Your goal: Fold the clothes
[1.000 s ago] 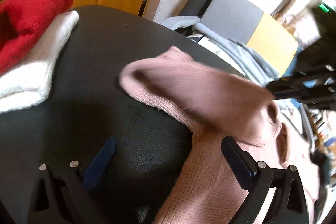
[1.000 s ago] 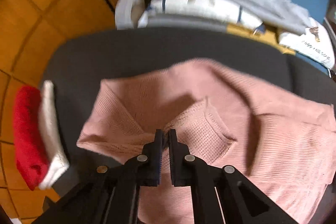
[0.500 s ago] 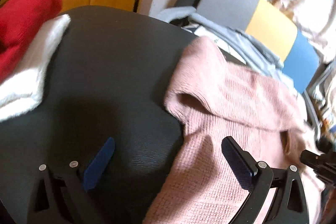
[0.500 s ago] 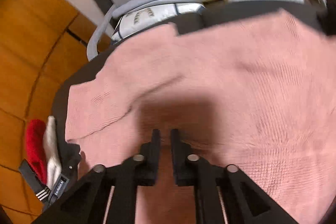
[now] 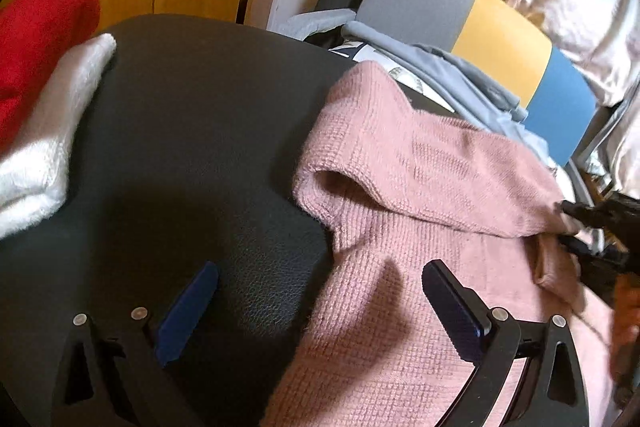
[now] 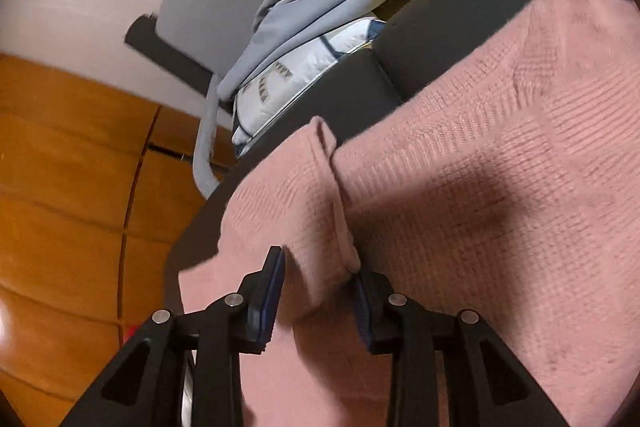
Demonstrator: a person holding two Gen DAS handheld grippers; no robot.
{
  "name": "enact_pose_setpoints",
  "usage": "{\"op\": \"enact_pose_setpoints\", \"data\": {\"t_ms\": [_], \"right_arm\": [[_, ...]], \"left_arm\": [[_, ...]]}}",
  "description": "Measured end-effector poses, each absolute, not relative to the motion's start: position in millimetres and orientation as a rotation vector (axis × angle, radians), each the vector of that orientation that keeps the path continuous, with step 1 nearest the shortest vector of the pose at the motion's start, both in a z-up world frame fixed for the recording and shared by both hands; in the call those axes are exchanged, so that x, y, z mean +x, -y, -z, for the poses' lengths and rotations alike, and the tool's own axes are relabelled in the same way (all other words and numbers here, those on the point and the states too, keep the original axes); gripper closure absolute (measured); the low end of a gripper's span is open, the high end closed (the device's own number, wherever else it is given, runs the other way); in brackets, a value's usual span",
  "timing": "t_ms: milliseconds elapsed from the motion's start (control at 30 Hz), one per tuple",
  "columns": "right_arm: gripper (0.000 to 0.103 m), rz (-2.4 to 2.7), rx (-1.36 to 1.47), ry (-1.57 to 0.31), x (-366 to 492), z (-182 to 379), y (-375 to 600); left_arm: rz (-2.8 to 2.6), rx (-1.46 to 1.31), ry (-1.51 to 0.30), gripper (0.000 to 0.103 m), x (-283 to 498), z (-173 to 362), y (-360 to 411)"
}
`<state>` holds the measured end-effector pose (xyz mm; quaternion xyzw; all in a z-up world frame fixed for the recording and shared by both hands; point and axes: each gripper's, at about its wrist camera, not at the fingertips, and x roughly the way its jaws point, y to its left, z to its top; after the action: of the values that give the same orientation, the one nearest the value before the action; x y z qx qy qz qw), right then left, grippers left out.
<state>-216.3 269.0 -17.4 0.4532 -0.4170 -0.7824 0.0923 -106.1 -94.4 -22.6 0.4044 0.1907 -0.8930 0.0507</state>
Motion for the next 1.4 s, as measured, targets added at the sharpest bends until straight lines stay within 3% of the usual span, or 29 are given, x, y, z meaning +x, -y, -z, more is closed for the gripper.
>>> {"op": "enact_pose_setpoints", "data": {"t_ms": [100, 200, 300, 333, 367, 600, 800, 1100, 1267, 1400], "right_arm": [[0.096, 2.354, 1.337, 1.195, -223, 11, -265], [0.098, 2.376, 1.282, 1.122, -229, -11, -259], [0.098, 2.430, 1.173, 1.017, -229, -52, -254], [0.098, 2.436, 1.153, 1.006, -231, -62, -254], [0.098, 2.441, 1.134, 0.996, -232, -71, -254], [0.099, 2.468, 1.020, 0.964, -230, -121, -272], [0.099, 2.496, 0.965, 0.958, -216, -140, -296], [0.099, 2.535, 1.168, 1.108, -189, -60, -352], [0.099, 2.494, 1.292, 1.223, -178, 3, -364], [0.099, 2.465, 1.262, 1.290, -170, 30, -373]], "left_arm": [[2.777, 1.259, -0.611, 0.000, -106, 16, 85], [2.850, 1.259, -0.543, 0.003, -112, 7, 63], [2.915, 1.340, -0.377, 0.038, -133, 12, 33], [2.930, 1.383, -0.312, 0.069, -143, 15, 22], [2.926, 1.419, -0.257, 0.090, -150, 19, 16], [2.876, 1.370, -0.278, 0.093, -185, 19, 35], [2.880, 1.325, -0.507, 0.093, -174, 27, 64], [2.883, 1.325, -0.492, 0.093, -180, 29, 60], [2.882, 1.347, -0.642, 0.093, -179, 32, 74], [2.872, 1.415, -0.660, 0.093, -173, 29, 80]]}}
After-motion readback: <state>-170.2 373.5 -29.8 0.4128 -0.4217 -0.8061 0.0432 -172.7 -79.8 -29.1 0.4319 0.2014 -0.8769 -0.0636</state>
